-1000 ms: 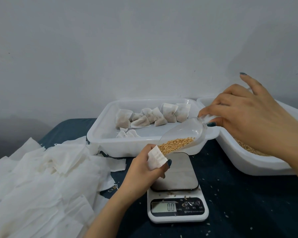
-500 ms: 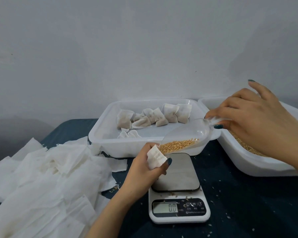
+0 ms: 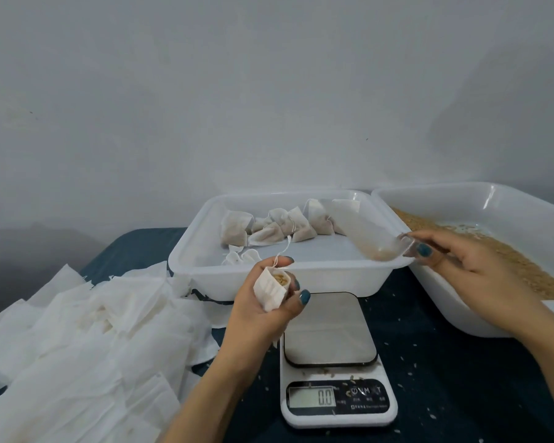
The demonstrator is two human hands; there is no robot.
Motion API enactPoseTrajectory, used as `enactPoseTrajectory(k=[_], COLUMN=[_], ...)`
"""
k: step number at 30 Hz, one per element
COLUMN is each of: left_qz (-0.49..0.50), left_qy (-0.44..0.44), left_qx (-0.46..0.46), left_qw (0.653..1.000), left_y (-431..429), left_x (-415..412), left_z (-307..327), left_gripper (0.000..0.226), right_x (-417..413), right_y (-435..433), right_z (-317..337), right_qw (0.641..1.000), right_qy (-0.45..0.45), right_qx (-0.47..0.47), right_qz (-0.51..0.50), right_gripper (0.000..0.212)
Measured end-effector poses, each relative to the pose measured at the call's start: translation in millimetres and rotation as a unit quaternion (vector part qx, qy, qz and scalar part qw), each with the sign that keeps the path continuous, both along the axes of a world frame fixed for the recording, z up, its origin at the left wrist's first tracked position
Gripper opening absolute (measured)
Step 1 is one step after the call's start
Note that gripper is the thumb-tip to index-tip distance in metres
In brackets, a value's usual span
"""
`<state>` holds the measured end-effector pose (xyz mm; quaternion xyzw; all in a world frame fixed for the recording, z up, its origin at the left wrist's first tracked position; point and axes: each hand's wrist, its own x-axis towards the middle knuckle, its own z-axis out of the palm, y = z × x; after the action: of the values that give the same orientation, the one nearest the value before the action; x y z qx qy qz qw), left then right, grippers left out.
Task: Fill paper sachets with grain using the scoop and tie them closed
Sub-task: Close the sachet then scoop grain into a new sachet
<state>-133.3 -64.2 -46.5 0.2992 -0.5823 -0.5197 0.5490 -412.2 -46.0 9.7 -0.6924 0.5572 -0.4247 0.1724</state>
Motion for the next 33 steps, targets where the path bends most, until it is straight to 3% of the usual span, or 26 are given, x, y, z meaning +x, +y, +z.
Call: enactPoseTrajectory(k=[4, 9, 14, 15, 17, 19, 21, 23, 25, 33], left_qz=[-0.022, -0.019, -0.006, -0.007, -0.01, -0.011, -0.013, -0.016, -0.017, -0.048], left_qy=[0.063, 0.081, 0.059, 0.054, 0.04, 0.016, -0.022, -0.058, -0.081, -0.118], left_qx=[0.013, 0.011, 0.014, 0.015, 0.016, 0.016, 0.007, -0.004, -0.013, -0.01], left_qw=[0.998, 0.997, 0.998, 0.998, 0.999, 1.0, 1.0, 0.998, 0.996, 0.992], left_y=[-2.9, -2.7, 0.6, 1.3, 2.4, 3.2, 4.6, 6.5, 8.1, 10.8], left_x=[4.2, 4.7, 3.4, 3.5, 3.4, 2.2, 0.0, -2.3, -3.6, -4.0], left_z=[-0.9, 1.4, 3.8, 4.2, 4.9, 5.4, 4.6, 4.0, 3.8, 4.1], left_gripper=[0.045, 0.028, 0.022, 0.022, 0.021, 0.023, 0.033, 0.036, 0.03, 0.024], right_x=[-14.8, -44.2, -59.0, -55.0, -43.4, -21.6, 13.5, 52.2, 82.3, 110.3], right_y=[-13.3, -29.4, -39.1, -38.5, -35.8, -29.0, -16.7, -3.0, 5.0, -0.7], right_z=[-8.3, -17.4, -22.5, -21.4, -18.2, -13.1, -1.2, 8.8, 10.5, 2.1], right_qw=[0.991, 0.935, 0.873, 0.863, 0.862, 0.905, 0.954, 0.965, 0.956, 0.922], right_qy=[0.028, 0.157, 0.278, 0.297, 0.319, 0.268, 0.206, 0.18, 0.18, 0.272], right_qx=[-0.008, 0.042, 0.185, 0.193, 0.123, -0.035, -0.158, -0.185, -0.184, -0.243], right_qz=[-0.134, -0.314, -0.357, -0.36, -0.375, -0.329, -0.153, 0.043, 0.139, 0.133], right_gripper=[0.025, 0.033, 0.036, 0.033, 0.03, 0.029, 0.023, 0.019, 0.017, 0.008])
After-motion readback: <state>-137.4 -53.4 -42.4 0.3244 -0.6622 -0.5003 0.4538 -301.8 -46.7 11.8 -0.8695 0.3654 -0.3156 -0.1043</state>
